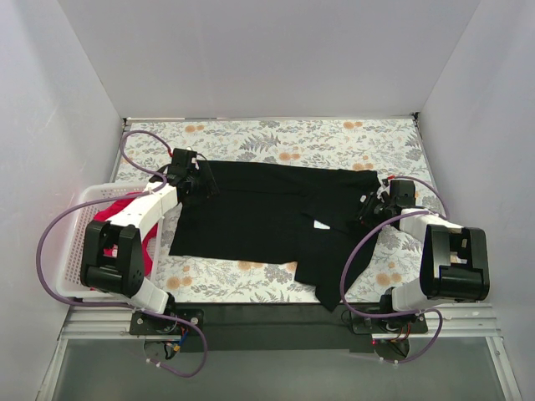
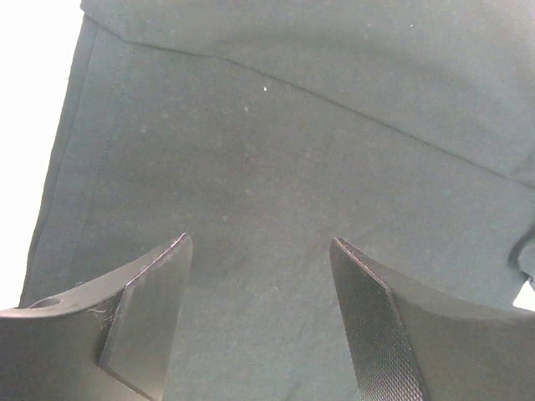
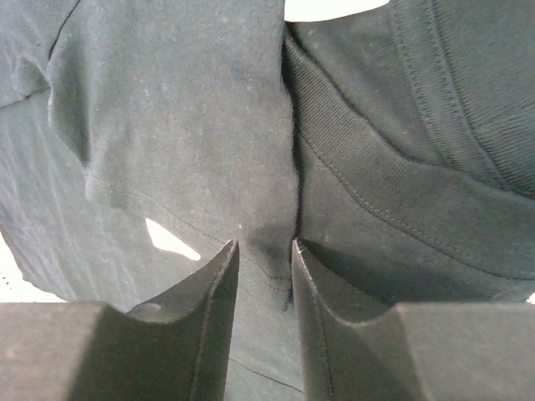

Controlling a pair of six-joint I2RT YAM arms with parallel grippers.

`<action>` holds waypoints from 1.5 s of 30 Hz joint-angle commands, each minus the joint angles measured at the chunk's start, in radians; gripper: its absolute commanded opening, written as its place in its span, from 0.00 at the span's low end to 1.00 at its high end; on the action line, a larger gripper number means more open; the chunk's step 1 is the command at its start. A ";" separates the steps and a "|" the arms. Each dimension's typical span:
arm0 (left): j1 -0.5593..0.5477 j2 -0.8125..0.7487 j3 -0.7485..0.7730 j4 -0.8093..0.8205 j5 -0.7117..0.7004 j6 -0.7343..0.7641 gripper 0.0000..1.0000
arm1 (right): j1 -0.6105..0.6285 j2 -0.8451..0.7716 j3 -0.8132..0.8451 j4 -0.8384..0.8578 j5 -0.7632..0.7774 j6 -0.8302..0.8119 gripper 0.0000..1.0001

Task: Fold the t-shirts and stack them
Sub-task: Fold the tshirt

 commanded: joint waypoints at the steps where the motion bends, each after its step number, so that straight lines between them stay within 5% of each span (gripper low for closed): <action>1: 0.005 -0.051 -0.005 0.013 -0.001 0.015 0.66 | 0.001 0.008 0.000 0.009 -0.041 -0.004 0.36; 5: 0.005 -0.053 -0.006 0.012 -0.001 0.017 0.66 | 0.001 0.008 0.010 0.008 -0.046 -0.005 0.30; 11: 0.005 -0.056 -0.008 0.012 -0.001 0.018 0.66 | 0.001 -0.002 0.010 -0.004 -0.049 0.004 0.01; 27: 0.005 -0.062 -0.006 0.005 -0.004 0.023 0.66 | 0.001 -0.165 -0.007 -0.153 -0.035 0.035 0.01; 45: 0.005 -0.047 -0.005 -0.002 -0.005 0.024 0.66 | 0.145 -0.085 0.063 -0.152 0.005 0.117 0.01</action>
